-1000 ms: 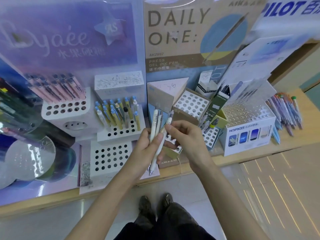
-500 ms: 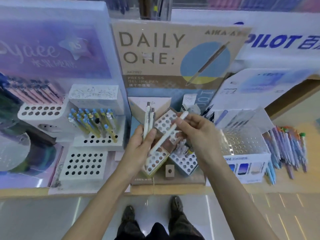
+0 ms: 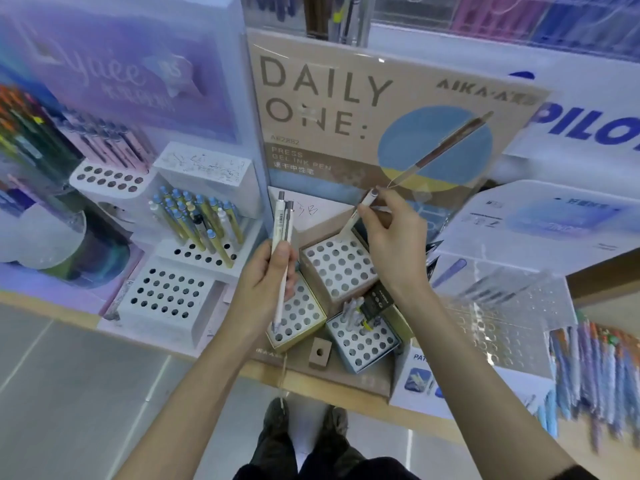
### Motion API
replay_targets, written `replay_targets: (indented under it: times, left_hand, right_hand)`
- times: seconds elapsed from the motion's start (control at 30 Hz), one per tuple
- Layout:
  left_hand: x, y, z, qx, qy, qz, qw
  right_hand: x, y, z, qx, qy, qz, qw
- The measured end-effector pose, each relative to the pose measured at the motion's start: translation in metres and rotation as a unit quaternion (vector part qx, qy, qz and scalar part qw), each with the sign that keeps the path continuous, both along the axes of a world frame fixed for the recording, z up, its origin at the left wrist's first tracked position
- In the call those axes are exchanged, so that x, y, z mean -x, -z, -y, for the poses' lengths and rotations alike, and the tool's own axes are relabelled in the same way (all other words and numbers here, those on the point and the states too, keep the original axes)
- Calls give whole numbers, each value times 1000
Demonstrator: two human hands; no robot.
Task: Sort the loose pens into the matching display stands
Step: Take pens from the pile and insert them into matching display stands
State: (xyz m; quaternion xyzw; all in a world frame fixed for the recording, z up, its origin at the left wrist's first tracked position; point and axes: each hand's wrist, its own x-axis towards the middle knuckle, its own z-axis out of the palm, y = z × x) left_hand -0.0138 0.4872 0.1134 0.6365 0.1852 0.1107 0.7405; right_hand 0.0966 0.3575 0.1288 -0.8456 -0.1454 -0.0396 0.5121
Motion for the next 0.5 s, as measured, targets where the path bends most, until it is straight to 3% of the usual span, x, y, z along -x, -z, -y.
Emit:
replay_targets:
  times: [0.3, 0.5]
  left_hand:
    - [-1, -1, -10, -26, 0, -14, 1000]
    - [-4, -4, -19, -26, 14, -9, 1000]
  right_hand:
    - [-16, 7, -13, 137, -23, 31, 990]
    - [-11, 4, -25, 224, -48, 103, 968]
